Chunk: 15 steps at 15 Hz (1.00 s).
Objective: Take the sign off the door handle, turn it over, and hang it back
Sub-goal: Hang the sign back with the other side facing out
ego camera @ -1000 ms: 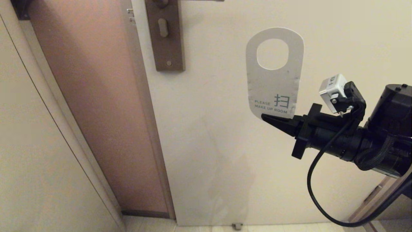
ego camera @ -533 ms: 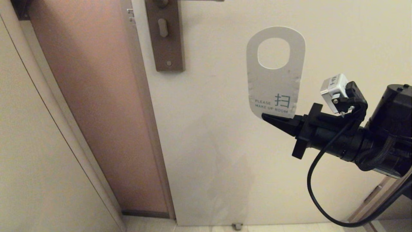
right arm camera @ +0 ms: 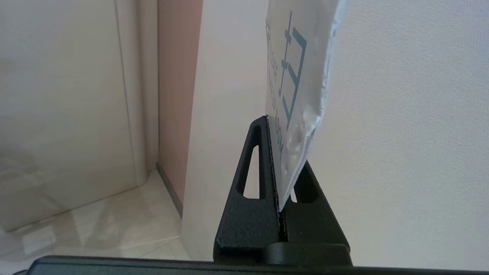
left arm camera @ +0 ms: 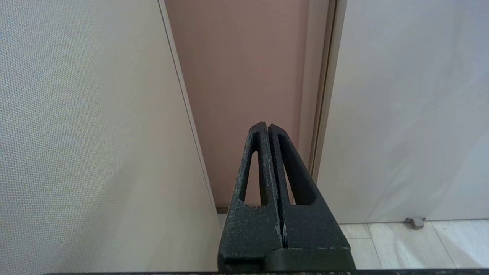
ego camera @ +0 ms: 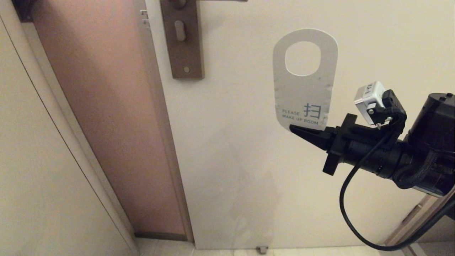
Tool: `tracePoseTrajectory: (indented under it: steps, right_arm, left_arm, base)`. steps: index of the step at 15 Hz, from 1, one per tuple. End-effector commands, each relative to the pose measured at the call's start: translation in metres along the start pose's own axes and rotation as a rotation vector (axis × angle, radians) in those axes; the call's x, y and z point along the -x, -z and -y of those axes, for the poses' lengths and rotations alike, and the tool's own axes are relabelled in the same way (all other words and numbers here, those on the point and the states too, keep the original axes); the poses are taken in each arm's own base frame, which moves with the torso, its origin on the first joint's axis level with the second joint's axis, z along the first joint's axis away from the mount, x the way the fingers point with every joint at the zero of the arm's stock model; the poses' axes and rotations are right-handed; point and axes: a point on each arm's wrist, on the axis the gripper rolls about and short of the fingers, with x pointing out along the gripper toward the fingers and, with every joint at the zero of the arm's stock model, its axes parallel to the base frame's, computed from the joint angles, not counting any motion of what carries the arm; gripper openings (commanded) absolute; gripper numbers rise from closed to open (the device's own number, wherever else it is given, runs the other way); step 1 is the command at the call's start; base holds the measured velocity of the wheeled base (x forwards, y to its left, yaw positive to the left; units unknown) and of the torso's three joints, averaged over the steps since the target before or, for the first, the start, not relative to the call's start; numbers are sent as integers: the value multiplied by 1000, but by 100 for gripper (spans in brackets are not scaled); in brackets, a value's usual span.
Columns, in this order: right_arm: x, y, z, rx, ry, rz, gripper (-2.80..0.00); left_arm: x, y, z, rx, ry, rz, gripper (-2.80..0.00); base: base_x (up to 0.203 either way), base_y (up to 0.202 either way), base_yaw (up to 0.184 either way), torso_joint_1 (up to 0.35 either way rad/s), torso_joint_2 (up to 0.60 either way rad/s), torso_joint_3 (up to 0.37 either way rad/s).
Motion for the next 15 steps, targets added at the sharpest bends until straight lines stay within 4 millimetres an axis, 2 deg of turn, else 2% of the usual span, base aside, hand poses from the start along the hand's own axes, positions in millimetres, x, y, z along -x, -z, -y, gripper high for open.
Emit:
tracePoseTrajectory:
  steps: [1,15]
  right_arm:
    - [0,-1,0,4,-1,7,-280]
    - [0,-1,1,4,10,3,-280]
  left_arm:
    - [0,0,0,-1,-1,-3,-280]
    - [0,0,0,-22,2,-2,-280]
  base:
    - [0,0,0,0,0,0]
    - [0,0,0,0,0,0]
